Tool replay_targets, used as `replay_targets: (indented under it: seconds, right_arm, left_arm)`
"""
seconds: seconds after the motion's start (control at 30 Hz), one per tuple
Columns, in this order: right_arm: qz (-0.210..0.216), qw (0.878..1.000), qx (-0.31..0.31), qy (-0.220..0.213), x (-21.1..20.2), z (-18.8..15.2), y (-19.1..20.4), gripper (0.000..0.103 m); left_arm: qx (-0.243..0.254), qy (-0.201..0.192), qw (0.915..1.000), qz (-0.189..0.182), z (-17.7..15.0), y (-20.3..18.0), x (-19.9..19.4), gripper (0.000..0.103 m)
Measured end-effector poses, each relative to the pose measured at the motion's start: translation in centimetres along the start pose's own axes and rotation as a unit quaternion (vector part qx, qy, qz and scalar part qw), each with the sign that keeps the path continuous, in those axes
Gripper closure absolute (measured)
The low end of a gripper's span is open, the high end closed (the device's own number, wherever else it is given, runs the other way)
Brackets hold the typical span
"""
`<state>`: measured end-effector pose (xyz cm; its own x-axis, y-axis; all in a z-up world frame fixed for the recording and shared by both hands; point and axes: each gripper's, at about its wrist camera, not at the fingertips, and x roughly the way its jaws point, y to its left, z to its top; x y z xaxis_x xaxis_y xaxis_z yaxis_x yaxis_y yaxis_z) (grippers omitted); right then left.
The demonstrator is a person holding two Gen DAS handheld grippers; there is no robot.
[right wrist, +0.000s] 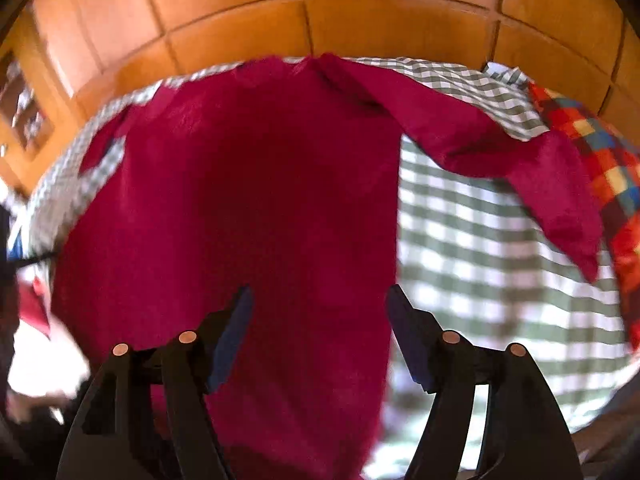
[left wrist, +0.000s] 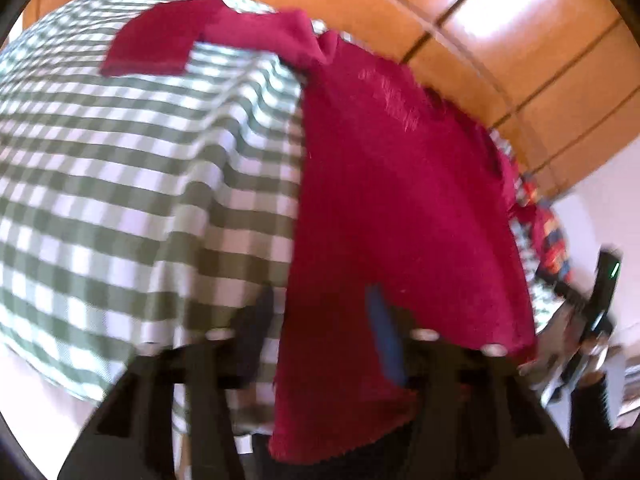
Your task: Fold small clothes
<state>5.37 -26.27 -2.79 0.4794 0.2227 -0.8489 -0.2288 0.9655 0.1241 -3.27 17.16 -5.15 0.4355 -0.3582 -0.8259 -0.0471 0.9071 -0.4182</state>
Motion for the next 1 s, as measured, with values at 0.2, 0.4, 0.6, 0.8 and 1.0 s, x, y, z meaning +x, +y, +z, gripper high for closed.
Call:
replay_targets:
  seconds: [0.2, 0.4, 0.6, 0.8, 1.0]
  right_arm:
    - [-0.009, 0.999, 0.034, 0.0, 4.9, 0.5, 1.3, 0.029]
    - [-0.048, 0.998, 0.003, -0.043, 5.7, -0.5, 3.6, 0.012]
    - [-0.055, 0.997, 0.014, -0.049, 6.1, -0.4, 3.7, 0.008]
    - [-0.063, 0.997, 0.018, -0.05, 6.5, -0.4, 3.8, 0.004]
    - [-0.069, 0.996, 0.018, -0.051, 6.7, -0.3, 3.9, 0.004]
  left_arm:
    - [-0.01, -0.034, 0.9984, 0.044, -0.6, 1.0, -1.7, 0.079]
    - [-0.032, -0.148, 0.975, 0.162, 3.4, 4.0, -5.2, 0.041]
    - [0.021, -0.175, 0.9508, 0.255, 11.0, 4.5, -2.6, 0.034]
    - [0.07, -0.108, 0.9299, 0.345, 17.1, 5.9, 5.0, 0.038]
    - [-0.006, -0.116, 0.9491, 0.293, 18.9, 9.0, 2.9, 0.097]
